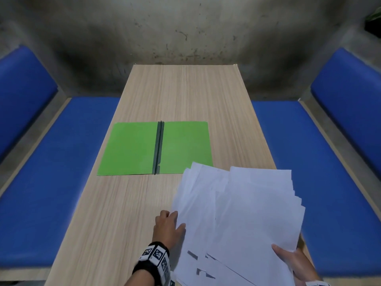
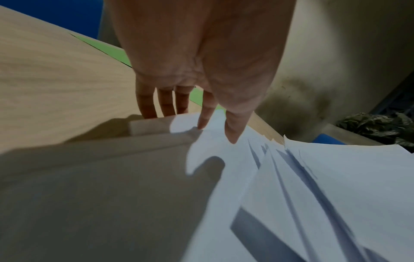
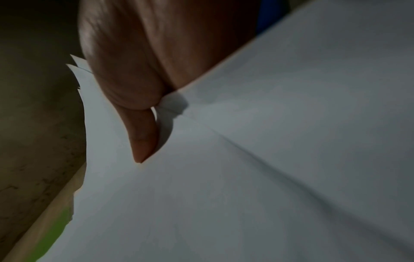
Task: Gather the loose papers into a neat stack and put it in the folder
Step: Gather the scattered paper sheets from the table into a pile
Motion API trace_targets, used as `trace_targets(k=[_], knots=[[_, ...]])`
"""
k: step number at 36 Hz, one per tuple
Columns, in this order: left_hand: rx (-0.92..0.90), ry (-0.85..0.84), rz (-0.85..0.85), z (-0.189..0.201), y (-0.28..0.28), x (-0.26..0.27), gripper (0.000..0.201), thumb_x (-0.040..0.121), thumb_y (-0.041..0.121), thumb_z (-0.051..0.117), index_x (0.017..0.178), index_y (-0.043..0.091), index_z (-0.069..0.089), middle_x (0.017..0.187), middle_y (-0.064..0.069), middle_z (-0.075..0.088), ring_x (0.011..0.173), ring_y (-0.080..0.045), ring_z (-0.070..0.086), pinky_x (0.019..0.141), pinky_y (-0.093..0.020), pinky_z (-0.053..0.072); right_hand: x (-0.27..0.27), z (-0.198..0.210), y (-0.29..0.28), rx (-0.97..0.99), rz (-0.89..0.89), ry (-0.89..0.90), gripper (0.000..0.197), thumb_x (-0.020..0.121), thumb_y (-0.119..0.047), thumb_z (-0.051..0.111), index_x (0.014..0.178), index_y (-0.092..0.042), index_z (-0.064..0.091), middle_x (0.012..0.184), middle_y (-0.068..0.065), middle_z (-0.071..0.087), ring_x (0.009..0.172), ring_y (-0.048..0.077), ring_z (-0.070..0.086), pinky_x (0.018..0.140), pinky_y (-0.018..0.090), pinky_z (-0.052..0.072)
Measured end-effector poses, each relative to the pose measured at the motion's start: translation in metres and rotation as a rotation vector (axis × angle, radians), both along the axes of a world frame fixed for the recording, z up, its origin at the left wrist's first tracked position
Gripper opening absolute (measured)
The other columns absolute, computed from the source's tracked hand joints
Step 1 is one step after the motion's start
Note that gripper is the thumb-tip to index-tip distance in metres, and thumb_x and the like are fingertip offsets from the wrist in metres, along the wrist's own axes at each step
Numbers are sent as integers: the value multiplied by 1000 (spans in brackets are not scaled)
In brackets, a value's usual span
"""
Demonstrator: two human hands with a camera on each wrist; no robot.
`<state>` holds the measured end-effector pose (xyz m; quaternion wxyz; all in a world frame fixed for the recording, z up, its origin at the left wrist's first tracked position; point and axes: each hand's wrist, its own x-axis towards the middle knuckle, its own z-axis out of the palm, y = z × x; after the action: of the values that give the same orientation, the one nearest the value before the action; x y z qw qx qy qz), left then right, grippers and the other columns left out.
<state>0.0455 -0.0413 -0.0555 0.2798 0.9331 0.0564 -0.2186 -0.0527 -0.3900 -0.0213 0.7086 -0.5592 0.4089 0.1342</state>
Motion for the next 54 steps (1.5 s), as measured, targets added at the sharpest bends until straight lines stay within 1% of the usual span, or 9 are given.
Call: trace_targets(k=[4, 10, 15, 20, 25, 31, 40, 46, 54], knots=[[88, 23, 2, 1, -14, 2, 57, 83, 51, 59, 131, 22, 51, 140, -5, 33, 129, -26, 32, 102, -35, 38, -3, -29, -5, 24, 10, 62, 93, 28, -28, 98, 112, -8, 64, 109, 16, 72, 105, 40, 64, 101, 57, 44], [122, -29, 67, -2, -24, 0, 41, 85, 40, 65, 117, 16, 58, 146, -6, 30, 129, -24, 36, 99, -33, 44, -3, -49, 2, 44, -28, 100, 89, 43, -19, 90, 125, -2, 59, 119, 21, 67, 109, 42, 63, 102, 61, 42], [184, -146, 18, -4, -26, -7, 31, 92, 34, 60, 119, 19, 57, 151, -6, 28, 131, -21, 37, 101, -29, 41, 5, -48, 10, -6, -28, 118, 40, 82, 3, 67, 121, 2, 59, 118, 24, 66, 107, 43, 62, 100, 58, 44], [135, -79, 13, -10, -21, -10, 29, 91, 38, 62, 107, 15, 67, 148, -4, 31, 133, -23, 31, 104, -30, 37, 6, -55, 9, -19, -20, 114, 29, 83, 3, 67, 112, -1, 62, 115, 23, 67, 105, 43, 63, 98, 58, 45], [-65, -183, 155, -6, -7, -6, 29, 90, 10, 55, 65, 21, 46, 97, 2, 50, 88, -18, 49, 67, -25, 36, 8, -59, 9, -31, -24, 106, 36, 83, 3, 67, 118, 4, 61, 116, 24, 67, 105, 42, 64, 99, 59, 44], [-69, -192, 246, 13, 38, 1, 15, 95, 15, 51, 81, 10, 47, 62, -7, 59, 49, -21, 50, 44, -27, 31, 13, -57, 12, -45, 18, 76, 38, 84, 1, 67, 121, 2, 60, 115, 22, 69, 104, 39, 65, 97, 55, 47], [-73, -386, 304, 79, 99, -5, 20, 88, 13, 65, 72, 24, 62, 59, 1, 64, 58, -19, 59, 54, -33, 46, 25, -39, 26, -72, 96, 32, 34, 87, 0, 65, 120, 1, 60, 113, 20, 70, 103, 38, 66, 89, 48, 52], [-225, -502, 392, 125, 124, -2, 23, 91, 16, 65, 70, 25, 62, 72, 1, 68, 68, -16, 58, 48, -17, 38, 31, -29, 36, -58, 119, -6, 36, 85, -2, 67, 119, -5, 59, 112, 15, 69, 102, 34, 66, 81, 42, 53], [-612, -442, 569, 149, 113, 8, 9, 91, 19, 66, 84, 20, 72, 71, 8, 76, 75, -28, 70, 66, -39, 59, 40, -23, 49, -14, 150, -41, 43, 84, 3, 66, 126, -6, 56, 117, 18, 70, 106, 38, 67, 96, 58, 49]])
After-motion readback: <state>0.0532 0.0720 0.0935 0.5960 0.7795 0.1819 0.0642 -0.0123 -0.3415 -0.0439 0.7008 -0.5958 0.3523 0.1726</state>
